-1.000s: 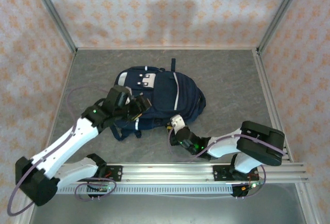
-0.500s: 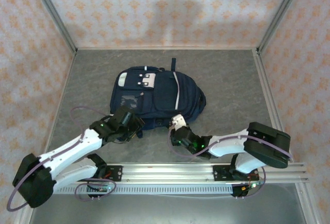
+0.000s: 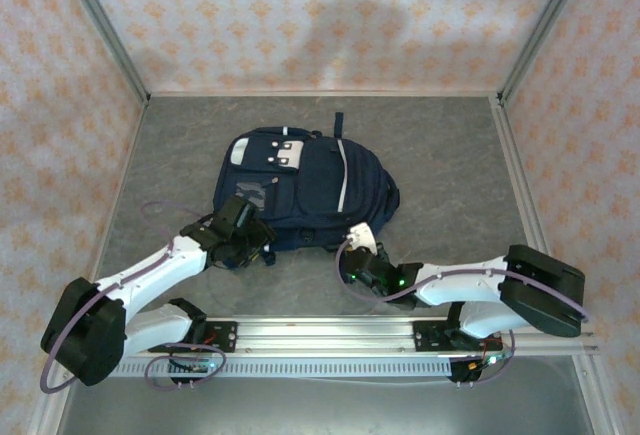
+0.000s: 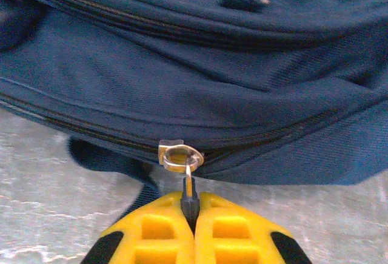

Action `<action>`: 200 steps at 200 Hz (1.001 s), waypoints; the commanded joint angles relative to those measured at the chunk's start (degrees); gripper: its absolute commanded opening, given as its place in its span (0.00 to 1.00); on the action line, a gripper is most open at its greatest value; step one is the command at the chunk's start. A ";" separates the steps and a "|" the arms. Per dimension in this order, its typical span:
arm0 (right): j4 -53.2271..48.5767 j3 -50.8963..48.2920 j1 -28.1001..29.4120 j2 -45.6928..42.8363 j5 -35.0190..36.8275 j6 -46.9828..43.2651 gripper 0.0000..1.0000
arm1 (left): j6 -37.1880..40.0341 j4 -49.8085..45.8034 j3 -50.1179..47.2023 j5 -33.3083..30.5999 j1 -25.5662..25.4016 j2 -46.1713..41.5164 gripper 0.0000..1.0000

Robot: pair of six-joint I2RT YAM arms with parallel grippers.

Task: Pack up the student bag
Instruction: Zip the student bag at the center of the table.

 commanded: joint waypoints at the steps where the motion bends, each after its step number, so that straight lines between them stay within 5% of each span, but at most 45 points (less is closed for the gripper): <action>1: -9.66 1.11 -2.96 -1.22 3.31 4.36 0.00 | 1.64 -1.84 1.91 -7.40 2.39 0.63 0.55; 73: -26.01 10.28 -8.56 3.71 -0.66 13.66 0.00 | 4.01 -4.22 9.75 -7.15 4.53 7.92 0.54; 156: -19.48 16.11 -2.02 9.90 -12.45 10.26 0.00 | 12.24 -10.13 32.66 -5.05 5.81 27.23 0.51; 200: -13.08 20.05 0.07 15.65 -17.13 18.00 0.00 | 12.26 -7.68 28.03 -0.86 6.12 19.27 0.58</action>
